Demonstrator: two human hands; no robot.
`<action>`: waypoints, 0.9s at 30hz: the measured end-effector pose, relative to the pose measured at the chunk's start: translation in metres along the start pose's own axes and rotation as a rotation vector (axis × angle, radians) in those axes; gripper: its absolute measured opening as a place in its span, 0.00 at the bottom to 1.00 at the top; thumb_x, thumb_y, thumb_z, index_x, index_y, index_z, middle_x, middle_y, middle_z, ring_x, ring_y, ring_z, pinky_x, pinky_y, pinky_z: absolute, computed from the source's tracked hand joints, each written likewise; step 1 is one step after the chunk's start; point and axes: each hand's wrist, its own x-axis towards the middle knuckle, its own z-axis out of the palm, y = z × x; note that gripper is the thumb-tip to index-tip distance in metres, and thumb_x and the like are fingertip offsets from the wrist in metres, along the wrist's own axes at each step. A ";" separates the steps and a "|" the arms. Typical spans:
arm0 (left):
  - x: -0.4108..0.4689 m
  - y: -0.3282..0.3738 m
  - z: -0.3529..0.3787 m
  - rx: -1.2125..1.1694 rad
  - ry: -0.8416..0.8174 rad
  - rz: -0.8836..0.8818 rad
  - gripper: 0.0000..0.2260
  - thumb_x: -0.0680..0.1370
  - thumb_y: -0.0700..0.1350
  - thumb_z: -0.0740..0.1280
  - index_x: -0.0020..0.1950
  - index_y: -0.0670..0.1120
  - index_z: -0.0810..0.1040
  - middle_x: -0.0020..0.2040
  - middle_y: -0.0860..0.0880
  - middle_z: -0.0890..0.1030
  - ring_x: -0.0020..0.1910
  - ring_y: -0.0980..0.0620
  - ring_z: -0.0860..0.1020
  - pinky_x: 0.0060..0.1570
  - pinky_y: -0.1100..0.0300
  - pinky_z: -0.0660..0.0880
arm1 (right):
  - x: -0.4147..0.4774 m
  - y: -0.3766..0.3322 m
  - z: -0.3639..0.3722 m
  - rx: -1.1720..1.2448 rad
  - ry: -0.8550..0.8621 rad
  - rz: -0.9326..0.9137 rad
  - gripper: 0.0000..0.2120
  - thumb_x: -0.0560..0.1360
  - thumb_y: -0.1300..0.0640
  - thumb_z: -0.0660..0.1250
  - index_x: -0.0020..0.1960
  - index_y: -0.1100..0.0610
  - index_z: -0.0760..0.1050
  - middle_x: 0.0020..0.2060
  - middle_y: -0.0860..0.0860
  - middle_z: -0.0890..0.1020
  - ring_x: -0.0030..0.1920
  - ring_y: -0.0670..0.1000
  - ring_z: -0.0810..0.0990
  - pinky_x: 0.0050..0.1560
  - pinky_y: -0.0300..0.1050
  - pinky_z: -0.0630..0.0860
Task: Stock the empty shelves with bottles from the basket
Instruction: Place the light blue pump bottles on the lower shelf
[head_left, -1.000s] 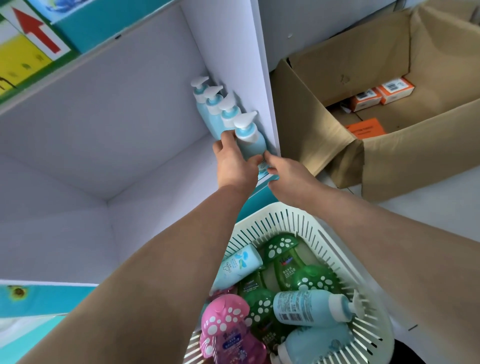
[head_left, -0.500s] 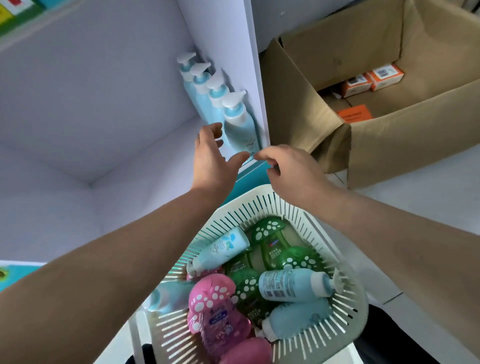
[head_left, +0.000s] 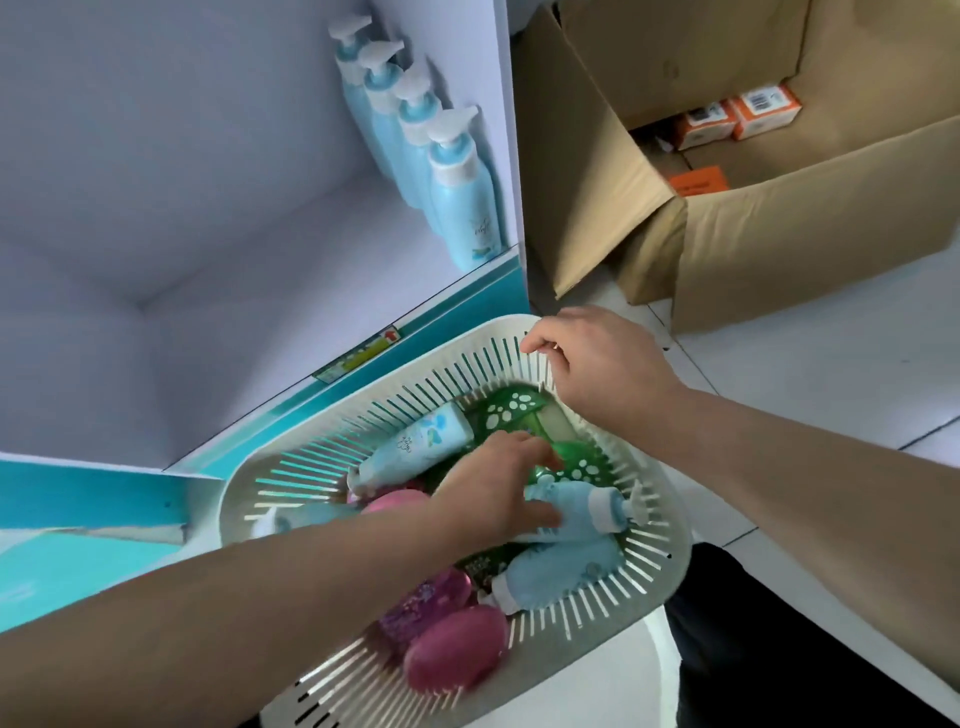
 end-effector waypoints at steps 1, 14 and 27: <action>0.004 0.002 0.008 0.043 -0.015 0.024 0.26 0.69 0.54 0.75 0.65 0.51 0.73 0.62 0.51 0.73 0.62 0.52 0.69 0.62 0.54 0.69 | -0.001 0.002 0.000 -0.005 0.013 -0.001 0.15 0.77 0.61 0.60 0.58 0.46 0.77 0.52 0.46 0.79 0.55 0.49 0.74 0.46 0.45 0.71; 0.007 -0.004 0.026 0.032 0.111 0.028 0.27 0.66 0.52 0.76 0.59 0.52 0.68 0.54 0.54 0.74 0.52 0.53 0.73 0.52 0.55 0.74 | 0.007 0.003 -0.004 0.061 0.035 0.008 0.16 0.76 0.62 0.59 0.58 0.47 0.77 0.54 0.46 0.78 0.54 0.49 0.76 0.47 0.45 0.74; -0.039 -0.038 -0.121 -0.796 0.909 -0.045 0.21 0.62 0.41 0.75 0.52 0.48 0.74 0.48 0.45 0.82 0.46 0.52 0.80 0.45 0.60 0.78 | 0.041 -0.040 -0.020 0.001 0.176 -0.108 0.16 0.76 0.61 0.62 0.59 0.47 0.77 0.54 0.46 0.80 0.57 0.50 0.75 0.48 0.46 0.74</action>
